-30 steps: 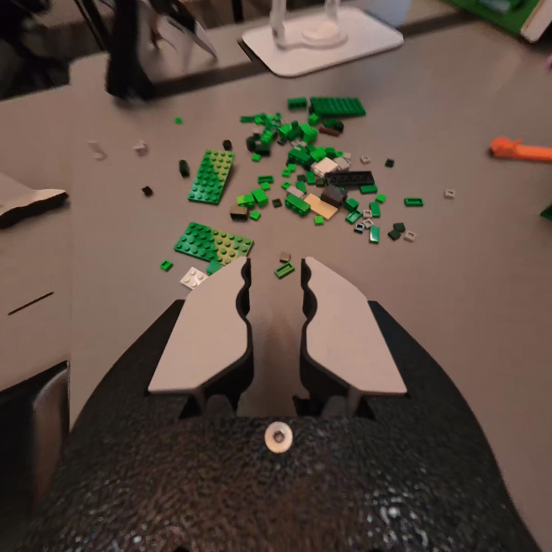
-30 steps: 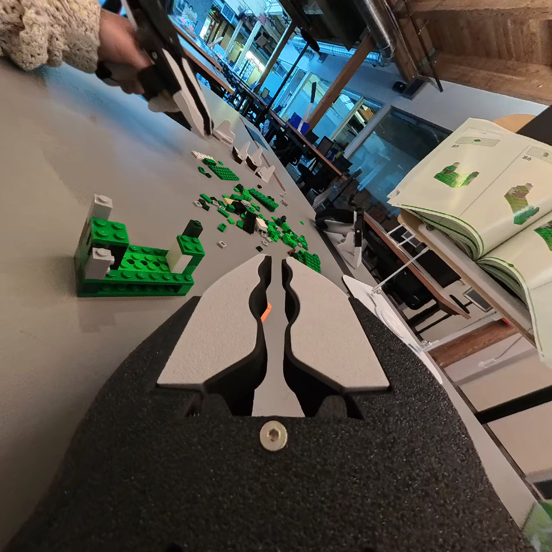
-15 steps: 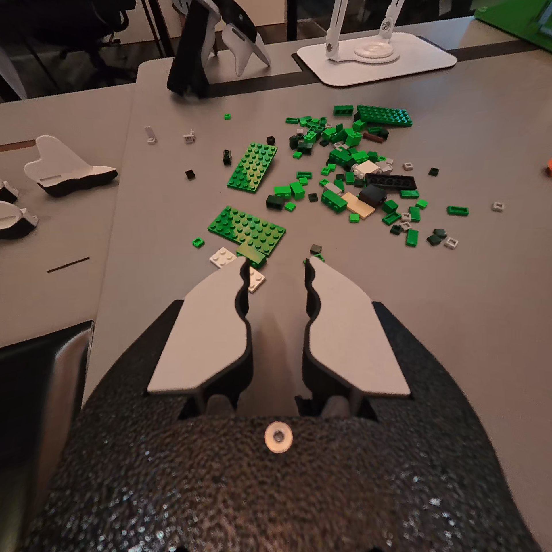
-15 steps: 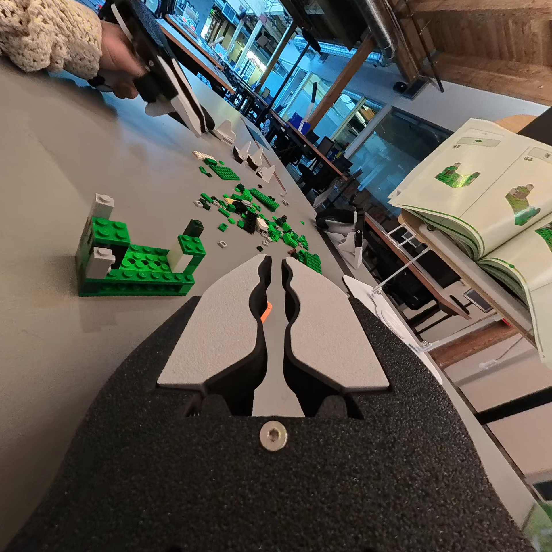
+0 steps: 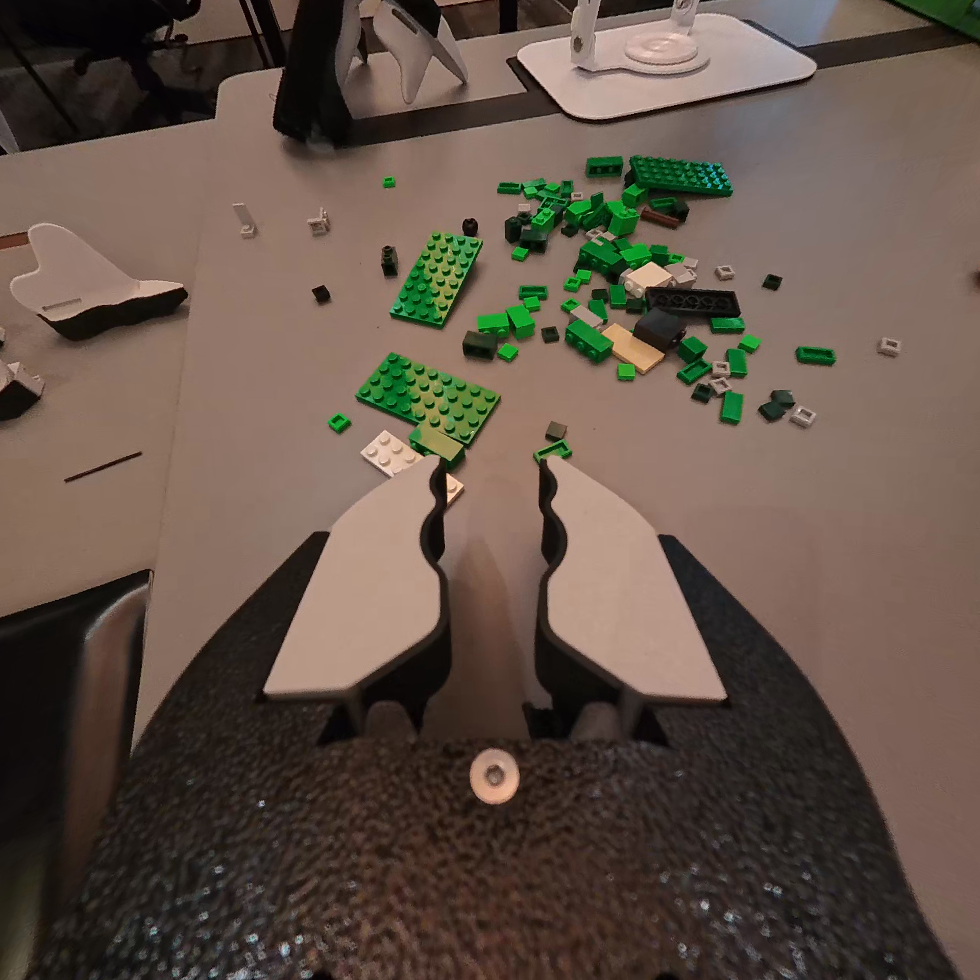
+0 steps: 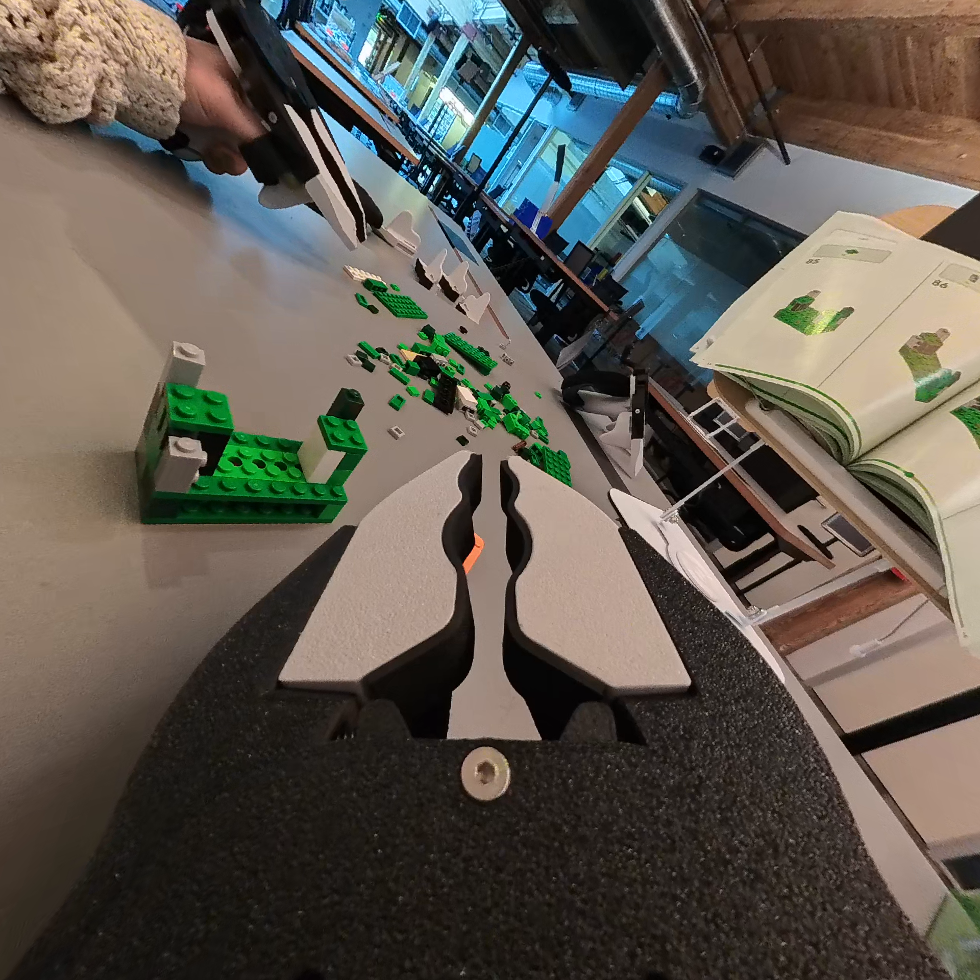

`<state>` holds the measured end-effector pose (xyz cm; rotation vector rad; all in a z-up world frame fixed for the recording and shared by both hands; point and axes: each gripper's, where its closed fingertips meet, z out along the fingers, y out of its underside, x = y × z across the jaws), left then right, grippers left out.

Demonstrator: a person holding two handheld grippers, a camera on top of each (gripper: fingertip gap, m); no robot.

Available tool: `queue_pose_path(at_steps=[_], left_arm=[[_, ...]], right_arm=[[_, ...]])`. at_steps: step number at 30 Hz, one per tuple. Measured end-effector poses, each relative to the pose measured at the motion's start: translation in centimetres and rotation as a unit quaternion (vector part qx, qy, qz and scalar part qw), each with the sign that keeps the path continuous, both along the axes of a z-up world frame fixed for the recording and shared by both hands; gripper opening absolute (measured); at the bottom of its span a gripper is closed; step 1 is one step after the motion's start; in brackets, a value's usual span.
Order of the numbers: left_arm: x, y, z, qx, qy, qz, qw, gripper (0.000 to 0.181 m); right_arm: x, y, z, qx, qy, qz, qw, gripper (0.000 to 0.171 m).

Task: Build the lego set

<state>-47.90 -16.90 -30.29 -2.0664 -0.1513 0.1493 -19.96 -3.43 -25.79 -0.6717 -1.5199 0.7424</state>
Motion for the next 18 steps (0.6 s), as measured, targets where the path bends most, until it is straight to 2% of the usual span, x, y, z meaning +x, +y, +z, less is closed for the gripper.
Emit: queue_pose_path(at_steps=[18], left_arm=[[0.19,0.11,-0.54,-0.018,-0.001,-0.007,1.000,0.031]], right_arm=[[-0.06,0.54,0.19,-0.009,0.003,-0.016,1.000,0.006]])
